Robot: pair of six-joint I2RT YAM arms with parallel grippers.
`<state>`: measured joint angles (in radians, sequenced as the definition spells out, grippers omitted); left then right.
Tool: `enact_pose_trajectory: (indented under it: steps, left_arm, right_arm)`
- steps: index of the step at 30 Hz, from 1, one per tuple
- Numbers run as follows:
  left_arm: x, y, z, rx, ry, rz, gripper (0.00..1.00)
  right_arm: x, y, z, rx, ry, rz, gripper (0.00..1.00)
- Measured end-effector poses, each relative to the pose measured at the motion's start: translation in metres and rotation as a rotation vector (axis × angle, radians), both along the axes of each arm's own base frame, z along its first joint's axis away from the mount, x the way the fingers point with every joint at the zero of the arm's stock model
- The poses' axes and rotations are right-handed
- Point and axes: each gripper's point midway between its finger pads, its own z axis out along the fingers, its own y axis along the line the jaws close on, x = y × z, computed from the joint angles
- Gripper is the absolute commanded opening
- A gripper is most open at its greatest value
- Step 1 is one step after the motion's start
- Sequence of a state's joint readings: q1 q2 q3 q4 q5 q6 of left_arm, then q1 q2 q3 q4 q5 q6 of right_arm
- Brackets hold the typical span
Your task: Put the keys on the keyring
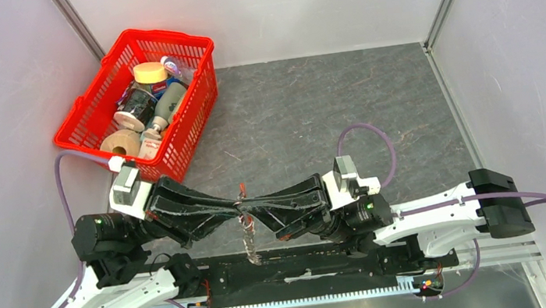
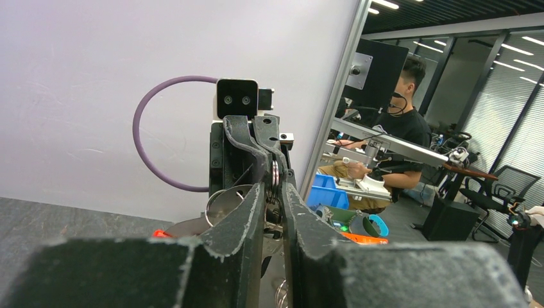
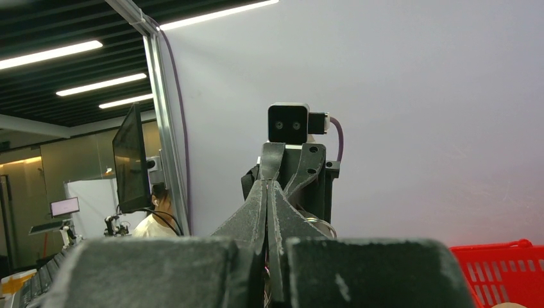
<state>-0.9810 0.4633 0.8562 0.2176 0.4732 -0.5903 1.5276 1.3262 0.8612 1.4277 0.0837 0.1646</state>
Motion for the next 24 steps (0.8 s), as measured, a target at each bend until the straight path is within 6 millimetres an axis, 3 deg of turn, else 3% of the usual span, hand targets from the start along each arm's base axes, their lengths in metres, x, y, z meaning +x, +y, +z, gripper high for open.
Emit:
enact_pose_trajectory:
  steps: [5, 10, 13, 15, 19, 24]
  left_arm:
    - [0.0, 0.0, 0.0, 0.0, 0.0, 0.0, 0.02]
    - [0.0, 0.0, 0.0, 0.0, 0.0, 0.0, 0.02]
    - [0.0, 0.0, 0.0, 0.001, 0.0, 0.0, 0.02]
    - [0.0, -0.001, -0.001, 0.007, 0.003, -0.002, 0.02]
    - [0.003, -0.005, -0.007, 0.044, 0.025, -0.005, 0.02]
    - [0.002, -0.006, -0.012, 0.088, 0.053, -0.008, 0.02]
  right_arm:
    - [0.0, 0.0, 0.0, 0.0, 0.0, 0.0, 0.0]
    - [0.0, 0.0, 0.0, 0.002, 0.001, 0.001, 0.0]
    - [0.0, -0.001, 0.0, 0.002, 0.001, 0.002, 0.25]
    - [0.0, -0.002, 0.0, 0.001, 0.002, 0.003, 0.34]
    - [-0.001, -0.021, 0.001, -0.033, 0.004, 0.002, 0.42]
    - [-0.001, -0.058, 0.018, -0.139, 0.015, -0.004, 0.45]
